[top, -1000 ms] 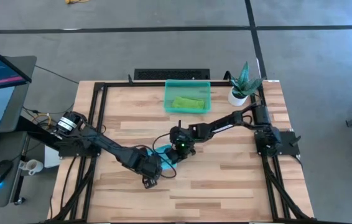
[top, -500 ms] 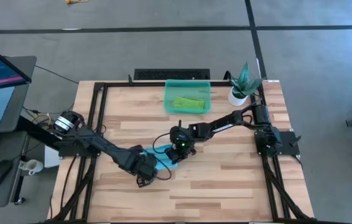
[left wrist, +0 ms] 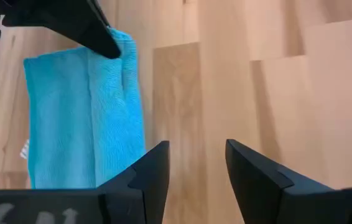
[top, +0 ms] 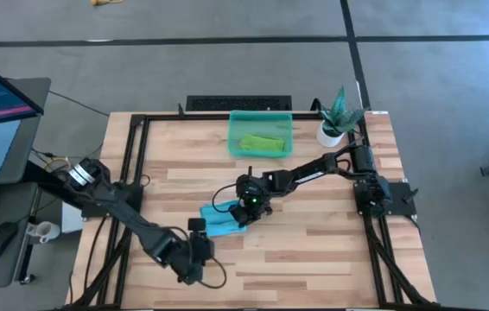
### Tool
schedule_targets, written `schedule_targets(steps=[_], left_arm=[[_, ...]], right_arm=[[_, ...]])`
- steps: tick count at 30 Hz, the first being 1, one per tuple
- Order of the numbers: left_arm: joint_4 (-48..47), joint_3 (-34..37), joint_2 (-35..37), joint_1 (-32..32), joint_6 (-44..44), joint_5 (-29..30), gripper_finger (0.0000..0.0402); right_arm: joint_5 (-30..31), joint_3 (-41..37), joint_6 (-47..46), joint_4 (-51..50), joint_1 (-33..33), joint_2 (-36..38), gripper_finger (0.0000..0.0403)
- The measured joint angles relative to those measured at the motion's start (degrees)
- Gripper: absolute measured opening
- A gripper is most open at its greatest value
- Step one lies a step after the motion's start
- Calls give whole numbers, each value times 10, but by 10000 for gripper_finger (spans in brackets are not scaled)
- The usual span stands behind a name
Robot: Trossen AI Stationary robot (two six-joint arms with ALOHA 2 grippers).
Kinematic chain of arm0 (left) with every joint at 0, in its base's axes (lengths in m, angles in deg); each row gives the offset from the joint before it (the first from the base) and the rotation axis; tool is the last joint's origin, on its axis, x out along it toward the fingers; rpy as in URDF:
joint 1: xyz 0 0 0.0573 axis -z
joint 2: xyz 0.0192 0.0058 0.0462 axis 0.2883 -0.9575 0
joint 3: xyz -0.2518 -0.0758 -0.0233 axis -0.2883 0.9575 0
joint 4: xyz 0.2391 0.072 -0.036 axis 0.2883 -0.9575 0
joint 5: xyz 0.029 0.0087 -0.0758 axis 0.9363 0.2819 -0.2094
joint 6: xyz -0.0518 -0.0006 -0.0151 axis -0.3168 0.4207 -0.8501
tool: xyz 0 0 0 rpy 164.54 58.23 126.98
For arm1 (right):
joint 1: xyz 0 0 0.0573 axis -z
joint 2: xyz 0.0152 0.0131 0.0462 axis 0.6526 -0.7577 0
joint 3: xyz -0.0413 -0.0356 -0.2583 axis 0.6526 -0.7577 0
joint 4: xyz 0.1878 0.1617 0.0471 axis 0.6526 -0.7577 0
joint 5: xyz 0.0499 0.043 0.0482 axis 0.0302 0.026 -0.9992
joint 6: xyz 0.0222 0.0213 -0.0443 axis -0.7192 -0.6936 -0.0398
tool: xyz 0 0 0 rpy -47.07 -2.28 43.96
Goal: Roll microfiber towels into tight, uniform cylinder then place into a basket
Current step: Roll the blue microfiber cloth
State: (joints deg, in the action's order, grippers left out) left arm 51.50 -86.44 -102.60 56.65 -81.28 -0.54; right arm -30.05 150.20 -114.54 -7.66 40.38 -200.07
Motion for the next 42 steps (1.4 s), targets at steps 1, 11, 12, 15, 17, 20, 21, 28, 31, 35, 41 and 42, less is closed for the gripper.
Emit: schedule_targets(steps=[1, 11, 12, 15, 17, 20, 21, 28, 31, 35, 41, 42], left_arm=[[3, 0, -8, -5, 2, 2, 149], [-46, 0, -38, -74, -32, 22, 149], [-58, 0, -37, -76, -40, 16, 149], [-55, 14, -49, -81, -68, -16, 149], [-37, 31, -58, -84, -81, -19, 149], [-22, 47, -68, -87, -98, -19, 149], [-22, 48, -71, -88, -103, -20, 149], [-26, 49, -71, -89, -114, -43, 149], [-26, 50, -71, -88, -114, -44, 149], [-26, 50, -72, -88, -110, -48, 149], [-27, 50, -72, -88, -110, -48, 149], [-27, 50, -72, -88, -110, -48, 149]], right_arm=[[0, 0, 0, 1, 0, 0, 33], [-5, -1, 4, 8, -10, 0, 35], [-5, -1, 4, 8, -11, 0, 34], [-6, -1, 8, 12, -14, 0, 32], [-2, -1, 9, 15, -17, 0, 32], [1, -1, 9, 20, -24, 0, 37], [2, -1, 9, 21, -26, 0, 39], [8, 0, 51, 31, -42, 0, 60], [8, 0, 70, 32, -46, -1, 82], [5, 0, 97, 30, -46, -1, 127], [-31, 0, 109, 28, -36, 5, 186], [-28, -1, 116, 26, -37, 9, 192]])
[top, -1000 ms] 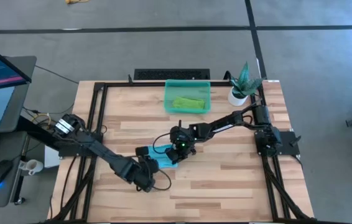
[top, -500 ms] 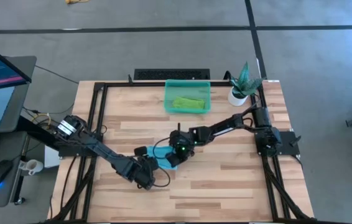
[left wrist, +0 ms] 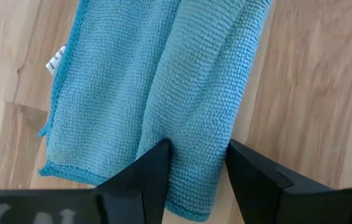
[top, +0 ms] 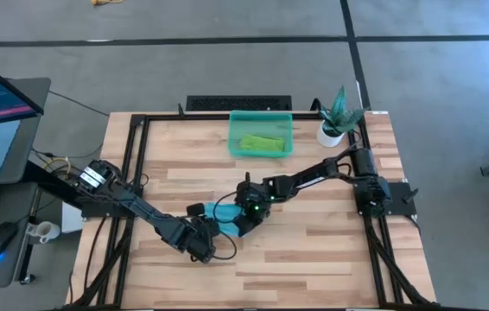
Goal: Roll microfiber towels into tight, uniform cylinder then place into a basket
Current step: Roll the blue microfiber cloth
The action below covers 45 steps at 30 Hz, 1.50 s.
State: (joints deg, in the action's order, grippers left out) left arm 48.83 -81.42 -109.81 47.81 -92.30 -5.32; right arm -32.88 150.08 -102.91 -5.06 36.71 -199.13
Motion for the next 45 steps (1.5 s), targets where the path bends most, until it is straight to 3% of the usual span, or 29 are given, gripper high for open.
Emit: schedule_targets(steps=[6, 13, 19, 25, 33, 36, 45], left_arm=[[0, 0, 0, 0, 0, 0, 149], [3, 0, 0, 0, 2, 1, 149], [12, 2, -1, 0, -18, 10, 149], [18, 2, -1, 0, -19, 11, 149], [20, 1, -1, -1, -20, 12, 149], [20, 1, -1, -1, -21, 12, 149], [20, 0, -1, -1, -20, 12, 149]], right_arm=[[33, -2, 44, -72, 3, 45, 213], [192, -1, 171, -214, -23, 126, 212], [291, 0, 309, -180, -105, 159, 205], [384, 0, 468, -51, -185, 135, 203], [392, -1, 443, -18, -151, 82, 193], [368, 1, 422, -8, -128, 57, 185], [361, 1, 341, -10, -89, 57, 158]])
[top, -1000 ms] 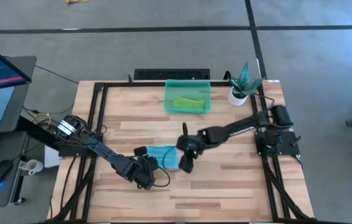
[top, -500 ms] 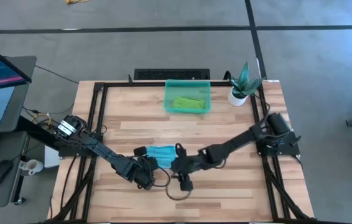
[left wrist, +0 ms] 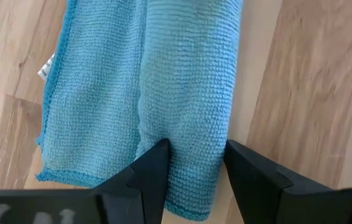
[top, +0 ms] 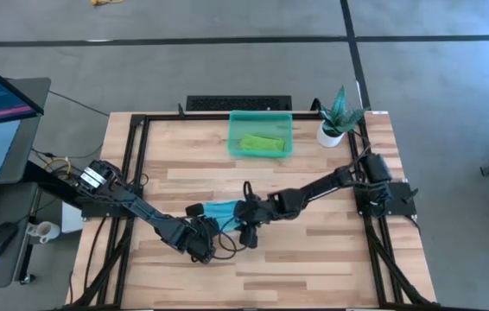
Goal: Roll microfiber towels into tight, uniform cylinder then place into a basket
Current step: Roll the blue microfiber cloth
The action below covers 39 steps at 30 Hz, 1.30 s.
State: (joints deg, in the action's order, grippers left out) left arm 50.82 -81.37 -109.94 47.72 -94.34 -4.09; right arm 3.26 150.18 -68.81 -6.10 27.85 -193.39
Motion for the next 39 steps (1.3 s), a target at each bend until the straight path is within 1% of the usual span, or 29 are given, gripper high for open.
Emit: schedule_targets(steps=[3, 7, 11, 15, 18, 22, 24, 26, 28, 32, 37, 39], left_arm=[[0, -3, -1, 3, 1, 11, 149], [-10, -19, -4, 15, 17, 46, 149], [-30, -42, -7, 26, 29, 62, 149], [-45, -63, -7, 39, 46, 87, 149], [-57, -85, -6, 50, 68, 115, 149], [-83, -127, -5, 62, 107, 175, 149], [-84, -147, -5, 65, 127, 205, 149], [-68, -154, -3, 61, 146, 217, 149], [-43, -153, -3, 50, 171, 197, 149], [-12, -123, -3, 22, 183, 123, 149], [-5, -62, -3, -8, 125, 106, 149], [21, -37, -3, -18, 109, 83, 149]], right_arm=[[2, 1, -7, -25, 7, -6, 149], [5, 4, -51, -35, 14, -32, 136], [-31, 4, -77, -28, 19, -43, 126], [-30, 4, -98, -31, 19, -44, 119], [-29, 3, -101, -30, 16, -44, 118], [-29, 3, -101, -29, 15, -44, 118], [-30, 2, -101, -28, 15, -44, 118], [-30, 2, -101, -27, 15, -44, 118], [-31, 2, -101, -27, 15, -44, 118], [-30, 2, -101, -27, 14, -44, 118], [-30, 2, -100, -27, 13, -44, 118], [-30, 2, -99, -27, 13, -44, 118]])
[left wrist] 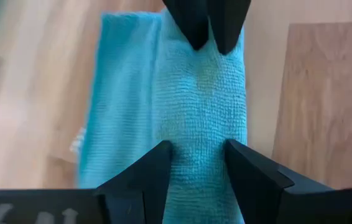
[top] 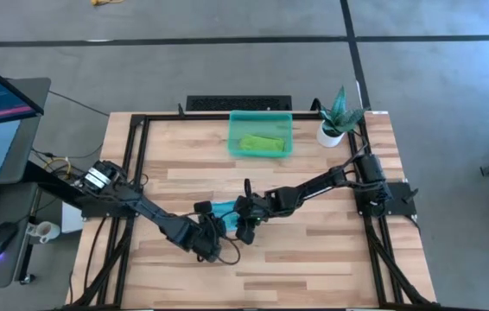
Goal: Roll microfiber towels into tight, uniform cylinder then place into a basket
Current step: Roll the blue microfiber cloth
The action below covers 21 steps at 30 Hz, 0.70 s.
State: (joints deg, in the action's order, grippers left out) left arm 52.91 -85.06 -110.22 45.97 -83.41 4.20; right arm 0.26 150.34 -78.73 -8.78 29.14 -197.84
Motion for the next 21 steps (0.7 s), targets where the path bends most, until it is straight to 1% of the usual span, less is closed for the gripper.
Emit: schedule_targets(steps=[3, 5, 10, 13, 15, 17, 19, 21], left_arm=[[58, 34, 4, -9, -2, -23, 149], [75, 45, 5, -11, -3, -31, 149], [76, 55, 5, -13, -16, -38, 149], [64, 42, 7, -9, -9, -32, 149], [38, 28, 12, -5, 0, -32, 149], [-2, 13, 27, 4, 0, -18, 149], [-26, 2, 45, 15, -12, 14, 149], [-29, 1, 62, 28, -23, 53, 149]], right_arm=[[0, 0, 1, 0, 0, 0, 118], [0, 0, 1, 0, 0, 0, 118], [-1, 0, -1, 0, 0, 0, 118], [-1, 0, -1, 0, 0, 0, 118], [-1, 0, -1, 0, 0, 0, 118], [-1, 0, -1, 0, 0, 0, 118], [-1, 0, -1, 0, 0, 0, 118], [0, 0, -1, 0, 0, 0, 118]])
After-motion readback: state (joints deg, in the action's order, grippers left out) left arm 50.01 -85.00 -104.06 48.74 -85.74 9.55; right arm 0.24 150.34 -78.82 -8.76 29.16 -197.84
